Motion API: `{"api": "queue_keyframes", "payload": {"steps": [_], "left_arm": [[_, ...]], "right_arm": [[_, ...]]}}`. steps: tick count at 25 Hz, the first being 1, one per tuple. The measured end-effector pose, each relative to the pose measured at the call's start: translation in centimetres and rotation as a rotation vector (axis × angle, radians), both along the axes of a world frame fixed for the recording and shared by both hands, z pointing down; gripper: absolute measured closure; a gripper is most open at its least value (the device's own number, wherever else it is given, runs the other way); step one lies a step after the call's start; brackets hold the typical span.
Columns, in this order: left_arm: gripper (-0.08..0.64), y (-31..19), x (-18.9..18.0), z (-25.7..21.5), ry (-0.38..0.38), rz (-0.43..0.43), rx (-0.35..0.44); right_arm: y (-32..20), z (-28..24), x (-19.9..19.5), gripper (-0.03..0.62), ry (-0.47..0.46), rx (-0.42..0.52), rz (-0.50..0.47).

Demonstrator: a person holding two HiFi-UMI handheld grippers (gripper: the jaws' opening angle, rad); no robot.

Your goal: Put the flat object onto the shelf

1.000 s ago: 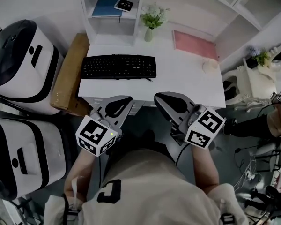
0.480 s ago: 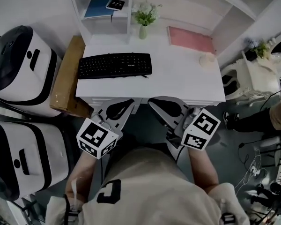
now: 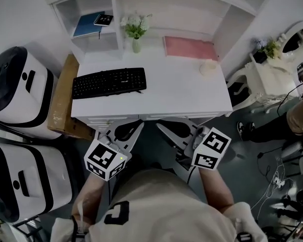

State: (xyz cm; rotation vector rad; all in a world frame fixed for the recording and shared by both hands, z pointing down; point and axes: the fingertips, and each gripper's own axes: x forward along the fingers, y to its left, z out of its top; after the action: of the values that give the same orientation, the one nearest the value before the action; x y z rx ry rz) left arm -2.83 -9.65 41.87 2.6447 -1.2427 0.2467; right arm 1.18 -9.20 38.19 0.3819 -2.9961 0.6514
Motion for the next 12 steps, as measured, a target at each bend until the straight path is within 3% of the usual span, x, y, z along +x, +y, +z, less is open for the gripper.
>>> {"api": "queue_keyframes", "payload": {"steps": [12], "left_arm": [[0.546, 0.8, 4.1, -0.8, -0.031, -0.015, 0.006]], "right_arm": [[1.2, -0.4, 4.2, 0.568, -0.009, 0.013, -0.025]]}}
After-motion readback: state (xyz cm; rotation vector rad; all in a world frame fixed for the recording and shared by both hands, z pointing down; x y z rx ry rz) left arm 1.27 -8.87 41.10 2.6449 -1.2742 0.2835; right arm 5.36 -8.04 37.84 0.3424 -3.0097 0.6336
